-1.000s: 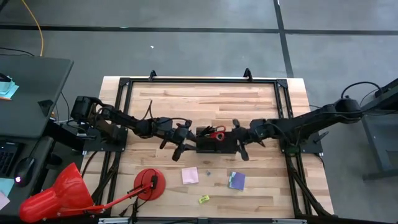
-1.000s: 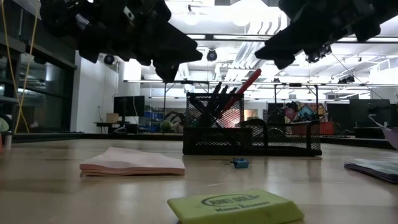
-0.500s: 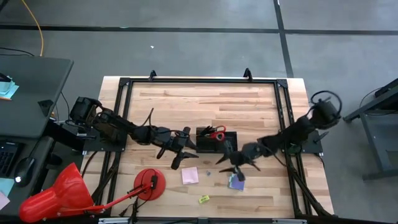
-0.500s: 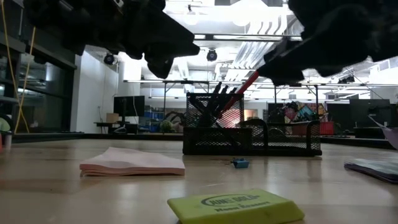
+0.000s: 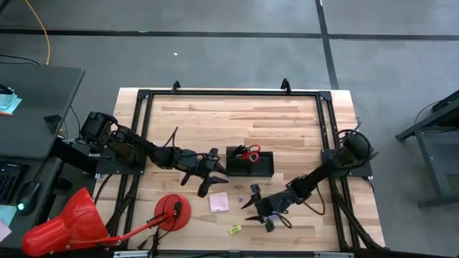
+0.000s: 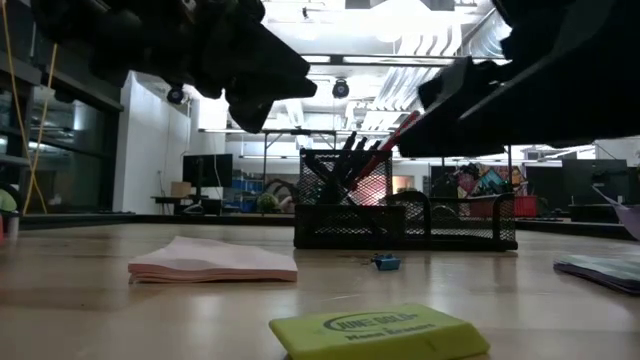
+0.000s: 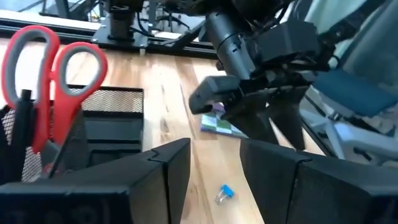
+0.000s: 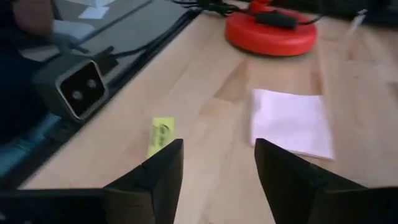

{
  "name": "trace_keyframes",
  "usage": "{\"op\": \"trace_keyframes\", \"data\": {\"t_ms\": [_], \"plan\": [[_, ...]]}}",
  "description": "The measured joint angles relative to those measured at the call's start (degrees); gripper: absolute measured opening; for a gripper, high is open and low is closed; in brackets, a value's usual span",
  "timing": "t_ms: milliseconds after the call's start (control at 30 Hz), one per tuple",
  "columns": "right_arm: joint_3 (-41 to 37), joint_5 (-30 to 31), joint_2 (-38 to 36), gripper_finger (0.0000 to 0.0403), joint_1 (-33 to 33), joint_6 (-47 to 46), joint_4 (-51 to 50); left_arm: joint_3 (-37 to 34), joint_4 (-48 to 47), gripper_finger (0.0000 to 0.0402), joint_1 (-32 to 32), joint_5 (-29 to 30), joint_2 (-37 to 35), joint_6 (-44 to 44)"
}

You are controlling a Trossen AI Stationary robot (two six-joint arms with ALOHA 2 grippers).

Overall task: Pick and place office supplies into organizer
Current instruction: Put the yellow eraser into the black desk organizer

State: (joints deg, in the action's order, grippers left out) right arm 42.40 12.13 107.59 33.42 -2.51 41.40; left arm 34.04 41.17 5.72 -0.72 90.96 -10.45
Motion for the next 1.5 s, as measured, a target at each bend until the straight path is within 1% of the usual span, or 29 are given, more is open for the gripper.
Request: {"op": "trace_keyframes", "data": {"t_ms": [200, 367, 500, 633, 733, 867, 933, 1000, 1133, 1267, 1500], "plan": [[6.0, -4.2, 4.6, 0.0212, -1.7, -3.5, -5.5, 0.0, -1.2, 0.0133, -0.1, 0.8, 0.0, 2.5], [10.4, -4.1, 8.0, 0.0209, -1.6, -4.2, -8.1, 0.0, -1.4, 0.0133, -0.1, 0.3, 0.0, 2.4], [12.8, -4.6, 9.0, 0.0202, -0.3, -6.5, -9.4, 0.0, -1.5, 0.0133, -0.1, 0.1, 0.0, -0.2], [13.9, -1.9, 9.3, 0.0198, 2.4, -5.3, -10.3, 0.0, -1.6, 0.0133, -0.1, -0.2, 0.0, -1.1], [15.1, -0.3, 9.3, 0.0197, 4.5, -7.7, -10.5, 0.0, -2.7, 0.0133, -0.1, -1.6, 0.0, -2.9], [15.4, 5.6, 9.9, 0.0197, 6.8, -7.0, -12.0, 0.0, -1.6, 0.0133, -0.1, -6.0, 0.0, -3.4], [15.4, 6.8, 9.9, 0.0197, 7.1, -7.6, -12.0, 0.0, -0.3, 0.0133, -0.1, -8.9, -0.1, -3.4], [15.5, 7.1, 10.3, 0.0197, 6.8, -8.0, -11.9, 0.0, 1.0, 0.0133, -0.1, -9.9, -1.3, -3.7], [15.5, 8.4, 11.5, 0.0197, 6.4, -7.7, -11.9, 0.0, 1.9, 0.0133, -0.1, -9.9, -5.0, -6.4], [15.5, 7.4, 13.0, 0.0197, 6.2, -8.0, -12.0, 0.0, 2.3, 0.0133, 0.3, -6.7, -8.9, -7.6], [15.4, 7.4, 13.7, 0.0197, 6.4, -8.1, -10.2, 0.0, -2.1, 0.0133, 0.4, -6.3, -13.8, -7.9]]}}
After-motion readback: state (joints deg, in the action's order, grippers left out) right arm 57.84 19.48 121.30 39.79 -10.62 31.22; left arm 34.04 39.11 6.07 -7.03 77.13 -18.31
